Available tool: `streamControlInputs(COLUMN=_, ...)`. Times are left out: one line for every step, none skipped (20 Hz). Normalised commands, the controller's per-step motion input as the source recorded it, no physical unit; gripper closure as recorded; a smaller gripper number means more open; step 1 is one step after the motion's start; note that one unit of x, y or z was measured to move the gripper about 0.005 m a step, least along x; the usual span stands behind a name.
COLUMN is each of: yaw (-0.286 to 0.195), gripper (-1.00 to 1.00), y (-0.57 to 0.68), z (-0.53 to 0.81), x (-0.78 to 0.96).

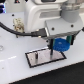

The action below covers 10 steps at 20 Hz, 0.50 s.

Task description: Insert the blue gear onto the right peg, followed by the red gear

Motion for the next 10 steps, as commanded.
streamControlInputs(yaw=0.0, gripper=1.0, y=-0.27, z=-0.02, x=0.22)
streamControlInputs(yaw=0.0, gripper=1.0, y=-0.26, z=-0.03, x=0.21)
streamControlInputs(yaw=0.0, gripper=1.0, y=-0.23, z=-0.04, x=0.2)
streamControlInputs(yaw=0.0, gripper=1.0, y=-0.23, z=-0.08, x=0.2)
streamControlInputs(yaw=0.0, gripper=1.0, y=-0.23, z=-0.09, x=0.2)
streamControlInputs(yaw=0.0, gripper=1.0, y=-0.22, z=-0.12, x=0.23)
streamControlInputs(yaw=0.0, gripper=1.0, y=-0.19, z=-0.11, x=0.22)
streamControlInputs(yaw=0.0, gripper=1.0, y=-0.13, z=-0.07, x=0.21)
streamControlInputs(yaw=0.0, gripper=1.0, y=-0.09, z=-0.05, x=0.19)
streamControlInputs(yaw=0.0, gripper=1.0, y=-0.05, z=-0.05, x=0.16)
